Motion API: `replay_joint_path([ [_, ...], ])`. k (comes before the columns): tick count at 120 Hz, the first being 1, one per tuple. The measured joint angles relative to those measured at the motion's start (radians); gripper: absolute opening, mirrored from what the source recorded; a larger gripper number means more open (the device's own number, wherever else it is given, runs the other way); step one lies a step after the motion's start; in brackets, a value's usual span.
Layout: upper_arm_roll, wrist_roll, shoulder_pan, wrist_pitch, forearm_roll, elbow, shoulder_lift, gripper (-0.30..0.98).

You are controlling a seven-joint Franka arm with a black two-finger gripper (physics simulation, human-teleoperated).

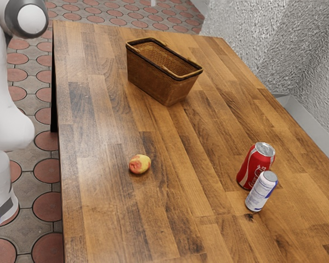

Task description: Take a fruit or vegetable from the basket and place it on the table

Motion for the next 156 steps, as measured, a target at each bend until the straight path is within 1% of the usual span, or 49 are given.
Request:
replay_joint_path([
  [9,0.000,-0.070,-0.032,0.003,0.095,-0.003,-0.084,0.69],
  [25,0.001,-0.191,-0.040,0.042,0.202,-0.004,-0.186,0.69],
  [34,0.001,-0.257,-0.048,0.070,0.243,-0.001,-0.232,0.69],
  [44,0.027,-0.327,-0.097,0.094,0.267,0.005,-0.267,0.69],
  [71,0.038,-0.482,-0.184,0.141,0.285,0.007,-0.327,0.69],
  [88,0.038,-0.558,-0.229,0.149,0.275,0.000,-0.372,0.69],
  [110,0.039,-0.644,-0.224,0.102,0.247,-0.021,-0.378,0.69],
  [127,0.041,-0.697,-0.203,0.076,0.244,-0.038,-0.407,0.69],
  [144,0.067,-0.739,-0.214,0.076,0.248,-0.039,-0.431,0.69],
  [156,0.110,-0.763,-0.250,0.097,0.249,-0.039,-0.436,0.69],
])
